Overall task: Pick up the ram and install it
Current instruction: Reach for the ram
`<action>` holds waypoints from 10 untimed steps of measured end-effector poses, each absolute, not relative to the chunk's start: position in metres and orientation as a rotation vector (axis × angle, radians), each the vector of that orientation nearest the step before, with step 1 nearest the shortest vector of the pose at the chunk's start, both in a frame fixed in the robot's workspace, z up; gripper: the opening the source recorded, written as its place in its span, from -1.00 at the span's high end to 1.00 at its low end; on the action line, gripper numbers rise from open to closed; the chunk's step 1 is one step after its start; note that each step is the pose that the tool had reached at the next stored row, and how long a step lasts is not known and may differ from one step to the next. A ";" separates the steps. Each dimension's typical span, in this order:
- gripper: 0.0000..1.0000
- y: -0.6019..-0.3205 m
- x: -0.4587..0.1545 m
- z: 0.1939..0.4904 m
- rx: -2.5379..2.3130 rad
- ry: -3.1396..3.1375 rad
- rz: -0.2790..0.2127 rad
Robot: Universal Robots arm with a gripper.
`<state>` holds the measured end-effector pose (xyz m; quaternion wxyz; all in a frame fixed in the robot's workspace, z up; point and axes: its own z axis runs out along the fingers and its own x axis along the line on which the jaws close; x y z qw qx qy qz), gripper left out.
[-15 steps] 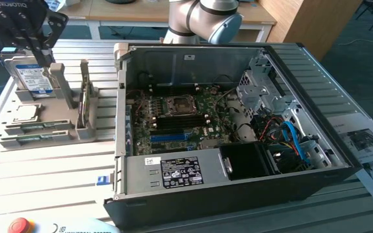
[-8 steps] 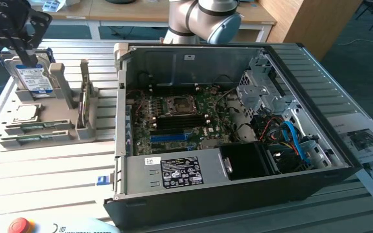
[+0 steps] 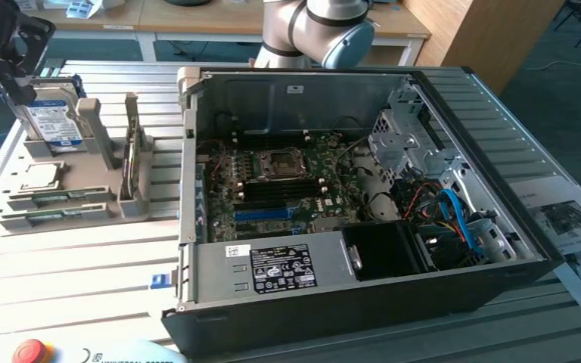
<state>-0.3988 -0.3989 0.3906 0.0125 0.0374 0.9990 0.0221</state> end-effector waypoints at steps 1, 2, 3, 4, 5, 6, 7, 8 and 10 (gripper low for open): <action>0.79 -0.399 -0.401 0.391 0.117 3.114 0.069; 0.79 -0.399 -0.402 0.390 0.117 3.114 0.069; 0.79 -0.399 -0.402 0.390 0.116 3.114 0.069; 0.79 -0.399 -0.402 0.391 0.116 3.114 0.069; 0.79 -0.399 -0.402 0.391 0.116 3.114 0.069; 0.79 -0.399 -0.402 0.391 0.116 3.114 0.069; 0.79 -0.399 -0.402 0.391 0.117 3.114 0.069; 0.79 -0.399 -0.402 0.391 0.117 3.114 0.069; 0.79 -0.399 -0.402 0.391 0.117 3.114 0.069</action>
